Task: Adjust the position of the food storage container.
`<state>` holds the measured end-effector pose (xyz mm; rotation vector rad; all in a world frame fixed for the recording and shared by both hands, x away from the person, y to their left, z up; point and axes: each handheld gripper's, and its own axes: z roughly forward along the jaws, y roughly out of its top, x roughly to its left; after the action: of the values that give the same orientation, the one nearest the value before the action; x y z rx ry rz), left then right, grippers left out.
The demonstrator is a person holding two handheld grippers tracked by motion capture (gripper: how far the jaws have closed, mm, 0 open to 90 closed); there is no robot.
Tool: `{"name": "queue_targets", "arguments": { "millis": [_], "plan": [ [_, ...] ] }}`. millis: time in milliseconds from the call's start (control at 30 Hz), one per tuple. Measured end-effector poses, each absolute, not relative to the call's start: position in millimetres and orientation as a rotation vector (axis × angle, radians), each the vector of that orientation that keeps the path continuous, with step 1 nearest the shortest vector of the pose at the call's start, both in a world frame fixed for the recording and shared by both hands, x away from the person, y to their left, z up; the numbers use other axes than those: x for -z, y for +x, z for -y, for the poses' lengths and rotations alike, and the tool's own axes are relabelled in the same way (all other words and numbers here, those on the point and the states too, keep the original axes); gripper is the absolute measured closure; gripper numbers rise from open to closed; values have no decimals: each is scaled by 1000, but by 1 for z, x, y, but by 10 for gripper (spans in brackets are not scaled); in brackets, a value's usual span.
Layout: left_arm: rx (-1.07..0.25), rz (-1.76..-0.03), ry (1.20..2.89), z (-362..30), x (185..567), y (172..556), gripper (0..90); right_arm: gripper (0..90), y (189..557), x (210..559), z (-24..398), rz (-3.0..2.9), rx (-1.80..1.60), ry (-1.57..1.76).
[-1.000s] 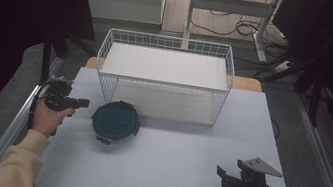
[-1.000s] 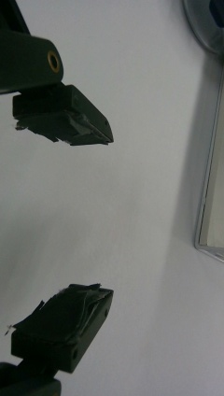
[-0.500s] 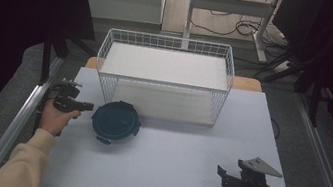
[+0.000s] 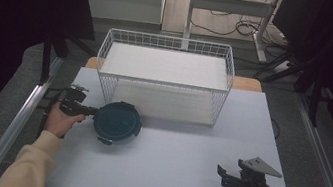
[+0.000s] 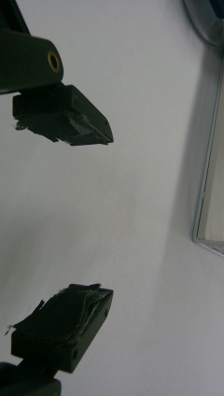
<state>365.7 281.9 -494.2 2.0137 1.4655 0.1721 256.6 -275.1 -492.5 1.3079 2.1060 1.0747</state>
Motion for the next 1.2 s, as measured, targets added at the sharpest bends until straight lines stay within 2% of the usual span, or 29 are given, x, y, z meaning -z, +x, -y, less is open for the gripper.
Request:
{"name": "queue_targets", "arguments": {
  "millis": [500, 1200],
  "plan": [
    [-116, -1358, 2053, -255, 493, 356, 900, 206, 256, 492, 275, -2102, -1079, 1309],
    [-65, -1303, 2056, -232, 494, 348, 900, 206, 257, 491, 276, -2095, -1082, 1316]
  ]
}}
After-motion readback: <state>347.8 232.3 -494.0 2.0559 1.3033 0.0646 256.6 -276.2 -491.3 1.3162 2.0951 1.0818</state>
